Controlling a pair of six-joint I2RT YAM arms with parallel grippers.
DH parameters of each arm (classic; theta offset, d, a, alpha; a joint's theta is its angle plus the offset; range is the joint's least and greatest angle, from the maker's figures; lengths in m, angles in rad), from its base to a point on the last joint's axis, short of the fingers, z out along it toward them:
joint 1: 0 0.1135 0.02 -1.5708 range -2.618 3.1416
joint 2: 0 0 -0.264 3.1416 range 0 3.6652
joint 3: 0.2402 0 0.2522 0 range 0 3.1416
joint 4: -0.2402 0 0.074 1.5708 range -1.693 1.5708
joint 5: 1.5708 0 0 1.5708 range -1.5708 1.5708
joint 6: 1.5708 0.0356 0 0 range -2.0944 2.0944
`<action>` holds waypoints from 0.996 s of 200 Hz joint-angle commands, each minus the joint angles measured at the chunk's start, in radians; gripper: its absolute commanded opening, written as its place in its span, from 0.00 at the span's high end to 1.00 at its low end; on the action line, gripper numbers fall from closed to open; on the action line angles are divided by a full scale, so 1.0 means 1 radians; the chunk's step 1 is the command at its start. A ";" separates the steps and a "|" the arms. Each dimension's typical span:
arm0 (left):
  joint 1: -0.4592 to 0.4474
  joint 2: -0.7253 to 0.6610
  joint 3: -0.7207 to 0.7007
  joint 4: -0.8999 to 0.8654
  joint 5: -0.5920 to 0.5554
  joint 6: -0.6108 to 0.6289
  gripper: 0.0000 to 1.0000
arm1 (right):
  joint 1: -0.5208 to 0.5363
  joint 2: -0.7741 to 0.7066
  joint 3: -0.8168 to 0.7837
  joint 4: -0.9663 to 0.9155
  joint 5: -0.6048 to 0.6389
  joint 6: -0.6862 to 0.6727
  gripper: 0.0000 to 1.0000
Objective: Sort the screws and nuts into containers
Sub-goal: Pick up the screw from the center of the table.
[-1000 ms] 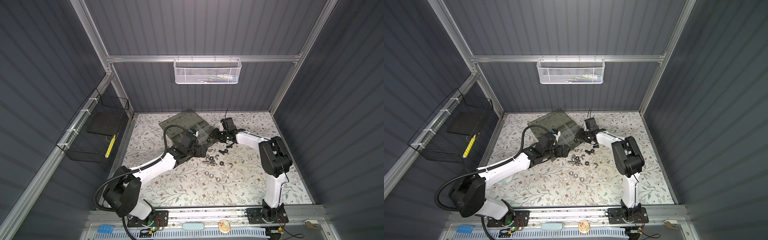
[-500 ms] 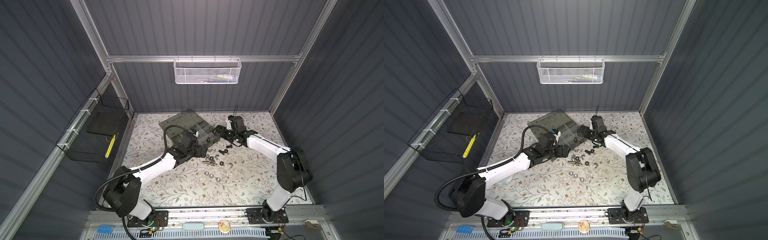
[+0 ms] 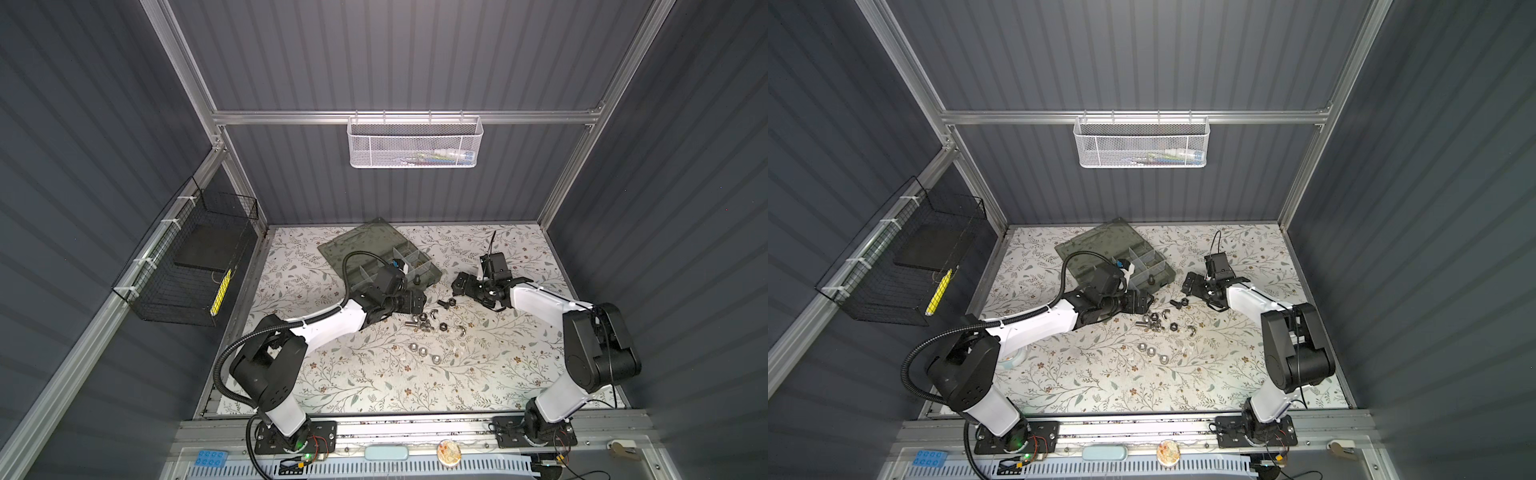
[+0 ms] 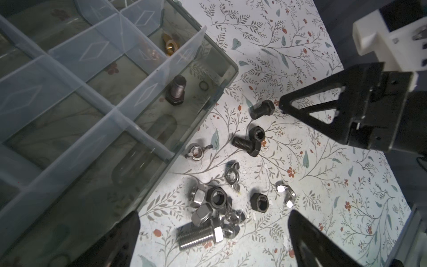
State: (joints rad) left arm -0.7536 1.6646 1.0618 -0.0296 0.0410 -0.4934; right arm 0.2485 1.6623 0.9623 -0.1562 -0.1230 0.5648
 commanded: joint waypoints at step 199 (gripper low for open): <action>-0.009 0.009 0.034 0.000 0.007 0.001 0.00 | -0.006 0.232 0.162 -0.049 0.060 -0.057 0.75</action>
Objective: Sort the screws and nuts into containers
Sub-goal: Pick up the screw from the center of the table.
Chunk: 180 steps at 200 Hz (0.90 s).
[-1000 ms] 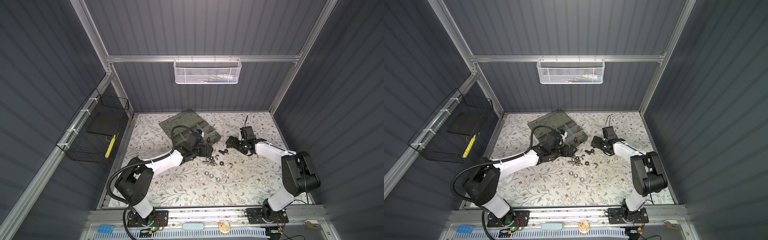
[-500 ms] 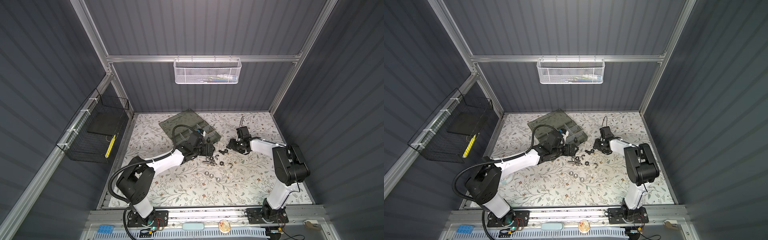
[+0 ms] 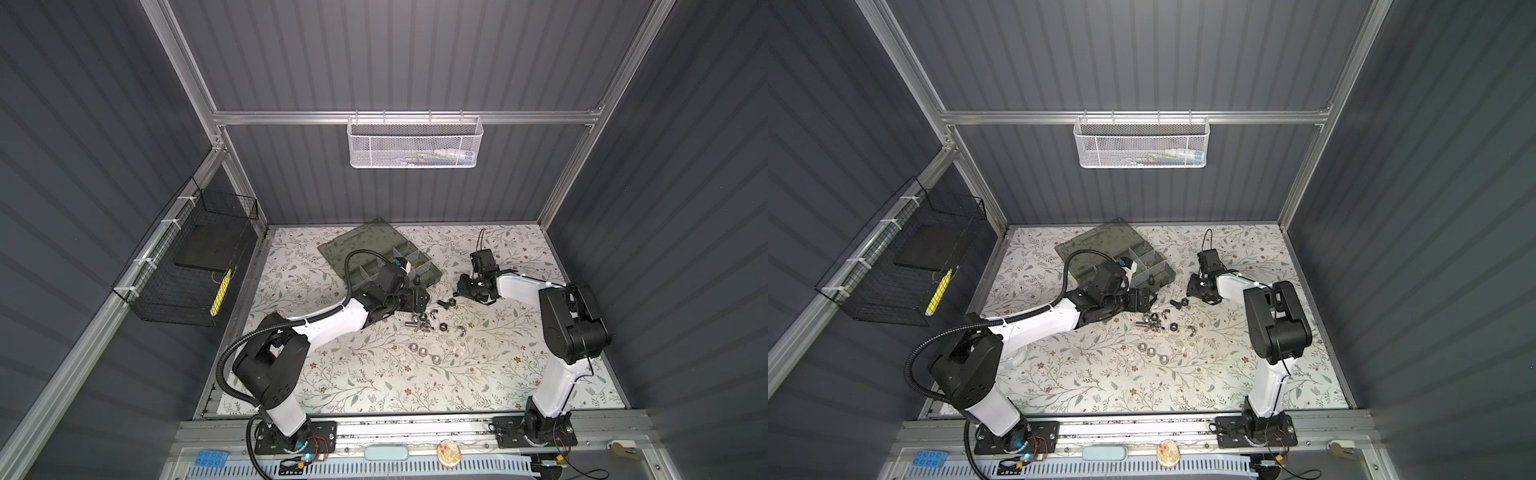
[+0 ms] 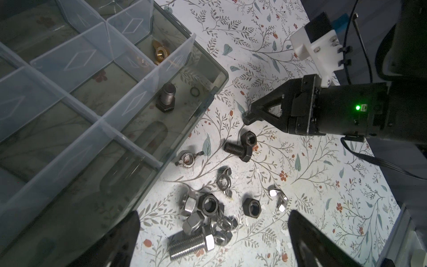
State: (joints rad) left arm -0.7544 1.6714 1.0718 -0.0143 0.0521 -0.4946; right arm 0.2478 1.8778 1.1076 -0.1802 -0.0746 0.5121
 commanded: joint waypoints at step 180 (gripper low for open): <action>-0.008 -0.029 0.038 -0.059 -0.038 0.034 0.00 | -0.004 -0.179 -0.057 0.035 -0.147 0.046 0.93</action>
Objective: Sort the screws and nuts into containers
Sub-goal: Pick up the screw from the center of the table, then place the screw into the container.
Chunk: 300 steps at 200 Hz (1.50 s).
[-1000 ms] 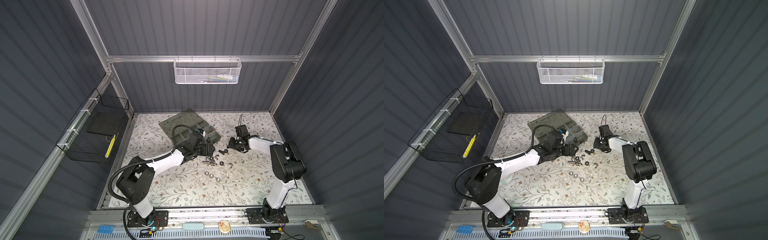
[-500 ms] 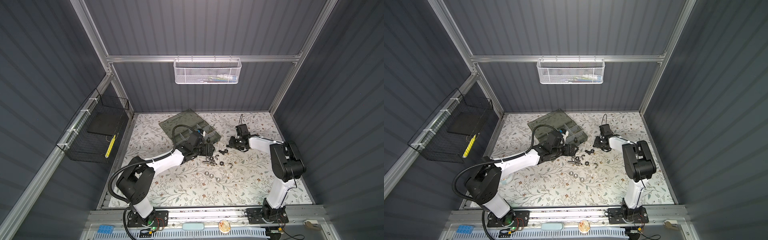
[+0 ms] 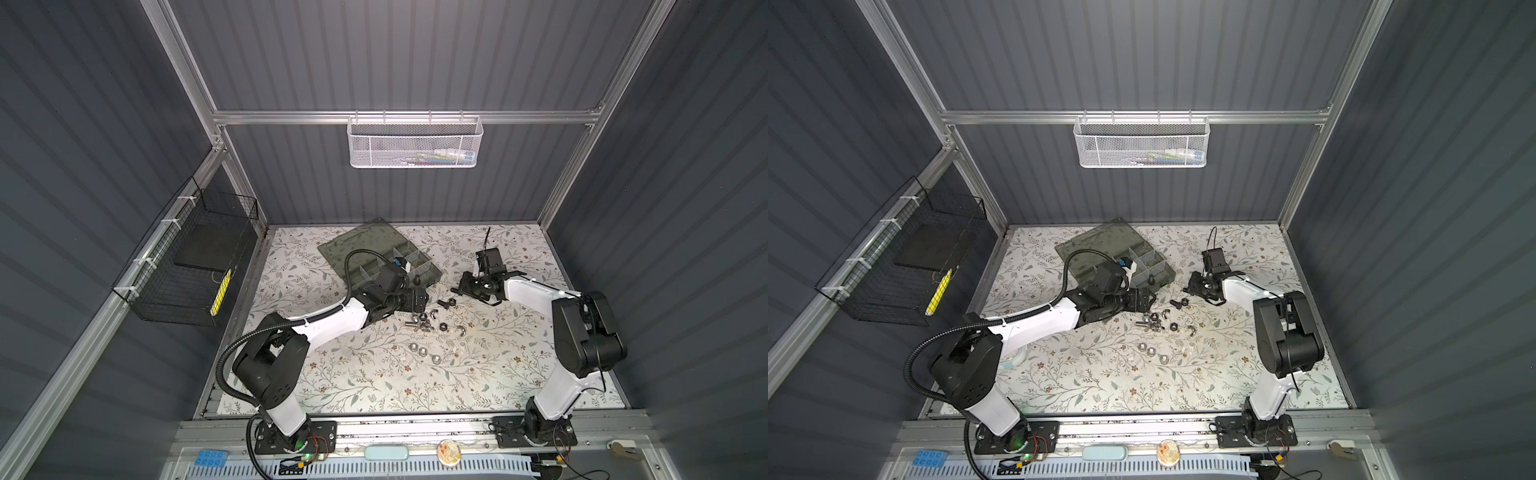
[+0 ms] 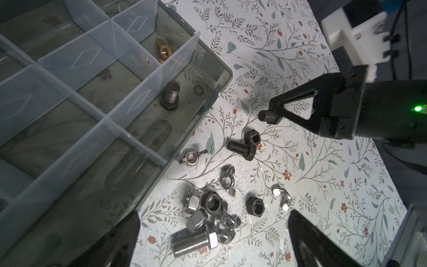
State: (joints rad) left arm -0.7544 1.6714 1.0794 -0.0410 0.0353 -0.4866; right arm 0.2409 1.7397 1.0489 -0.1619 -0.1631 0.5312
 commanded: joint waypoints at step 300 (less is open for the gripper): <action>0.017 -0.144 -0.086 -0.054 -0.087 0.042 0.00 | 0.117 0.323 0.384 0.015 -0.070 0.109 0.78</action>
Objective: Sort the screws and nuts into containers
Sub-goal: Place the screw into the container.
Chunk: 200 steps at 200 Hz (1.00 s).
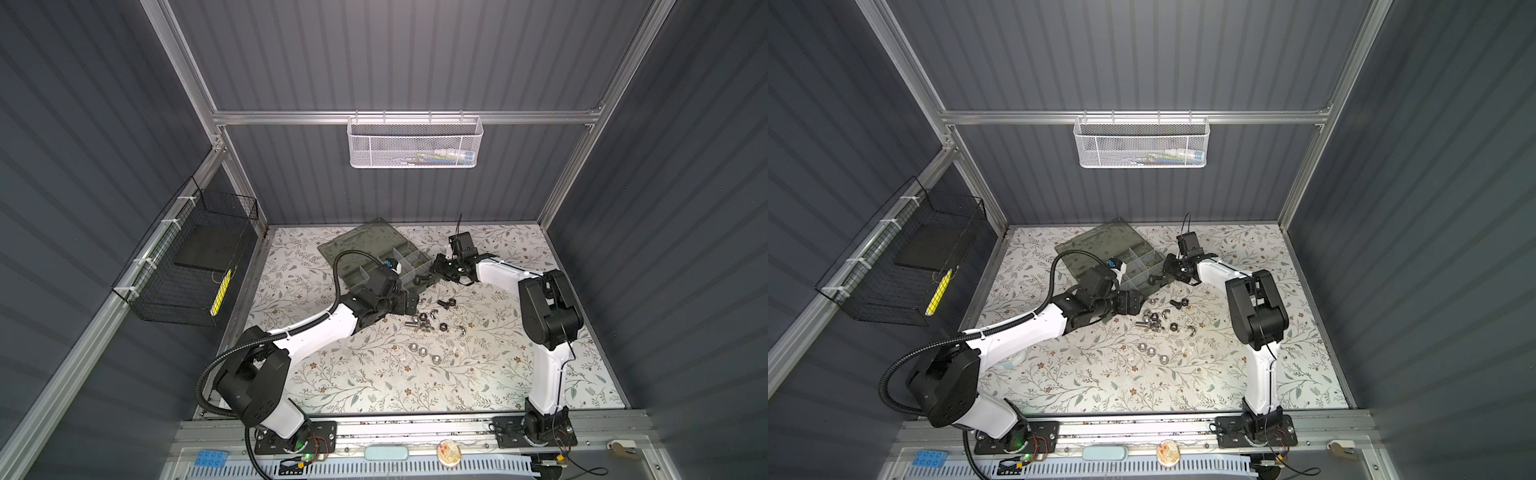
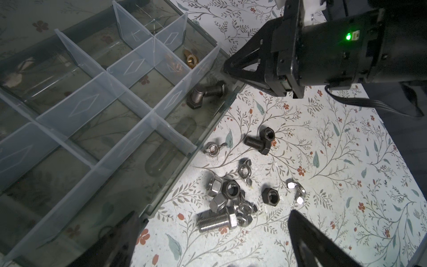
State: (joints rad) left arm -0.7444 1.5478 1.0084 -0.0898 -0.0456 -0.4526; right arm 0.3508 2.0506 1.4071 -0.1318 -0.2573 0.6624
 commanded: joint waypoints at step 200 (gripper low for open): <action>0.005 -0.021 0.000 0.006 0.037 -0.028 0.00 | 0.006 -0.330 -0.186 -0.048 0.112 -0.123 0.01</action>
State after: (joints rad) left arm -0.7444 1.5478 1.0046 -0.0891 -0.0353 -0.4595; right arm 0.3561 1.7664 1.2793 -0.1501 -0.1898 0.5789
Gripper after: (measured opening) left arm 0.997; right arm 0.987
